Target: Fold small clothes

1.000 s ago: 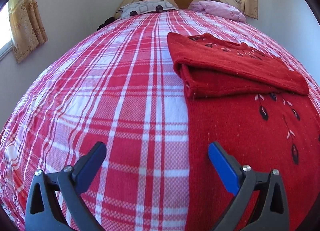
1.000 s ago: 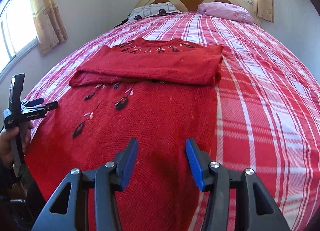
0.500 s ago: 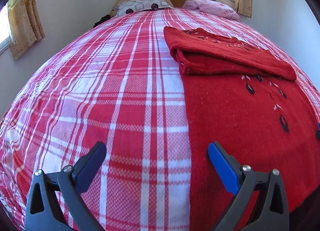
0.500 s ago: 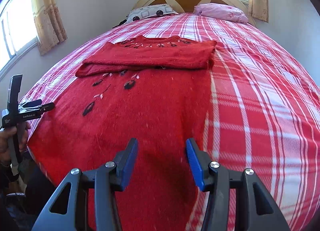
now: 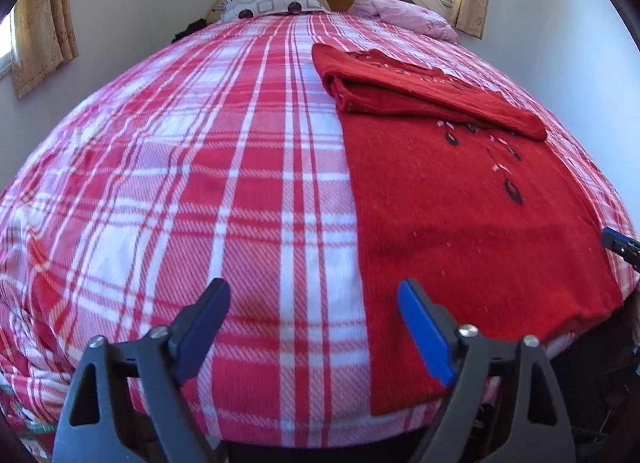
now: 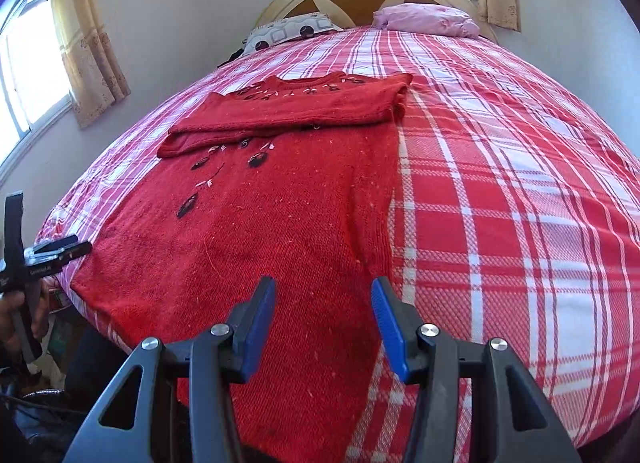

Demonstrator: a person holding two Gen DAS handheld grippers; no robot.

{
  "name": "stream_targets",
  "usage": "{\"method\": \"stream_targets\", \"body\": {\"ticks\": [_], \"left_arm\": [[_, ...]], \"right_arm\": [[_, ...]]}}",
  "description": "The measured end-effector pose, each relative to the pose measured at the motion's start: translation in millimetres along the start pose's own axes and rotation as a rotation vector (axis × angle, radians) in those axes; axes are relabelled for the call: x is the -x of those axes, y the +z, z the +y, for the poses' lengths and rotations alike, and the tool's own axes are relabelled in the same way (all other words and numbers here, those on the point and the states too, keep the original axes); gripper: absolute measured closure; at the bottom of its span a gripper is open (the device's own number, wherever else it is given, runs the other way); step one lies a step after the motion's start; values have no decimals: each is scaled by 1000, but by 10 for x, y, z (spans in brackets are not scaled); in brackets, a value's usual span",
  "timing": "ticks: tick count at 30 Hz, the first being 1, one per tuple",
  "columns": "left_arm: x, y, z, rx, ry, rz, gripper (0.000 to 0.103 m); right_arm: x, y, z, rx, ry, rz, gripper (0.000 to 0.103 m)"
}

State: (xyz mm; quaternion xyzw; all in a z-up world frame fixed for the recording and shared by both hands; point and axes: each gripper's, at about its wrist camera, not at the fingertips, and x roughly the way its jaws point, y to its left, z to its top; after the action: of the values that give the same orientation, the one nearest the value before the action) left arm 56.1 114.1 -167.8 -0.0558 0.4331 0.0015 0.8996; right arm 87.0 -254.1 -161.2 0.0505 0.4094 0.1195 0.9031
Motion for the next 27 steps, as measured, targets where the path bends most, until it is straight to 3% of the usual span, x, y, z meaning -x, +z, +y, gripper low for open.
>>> {"method": "stream_targets", "body": {"ticks": [2, 10, 14, 24, 27], "left_arm": [[19, -52, -28, 3, -34, 20, 32], [120, -227, -199, -48, -72, 28, 36], [121, -232, -235, -65, -99, 32, 48], [141, -239, -192, -23, -141, 50, 50], [173, -263, -212, -31, -133, 54, 50]], "right_arm": [[45, -20, -10, -3, -2, -3, 52], [147, -171, -162, -80, 36, 39, 52], [179, -249, -217, -106, 49, 54, 52], [247, -475, -266, -161, 123, 101, 53], [242, -504, -260, -170, 156, 116, 59]]}}
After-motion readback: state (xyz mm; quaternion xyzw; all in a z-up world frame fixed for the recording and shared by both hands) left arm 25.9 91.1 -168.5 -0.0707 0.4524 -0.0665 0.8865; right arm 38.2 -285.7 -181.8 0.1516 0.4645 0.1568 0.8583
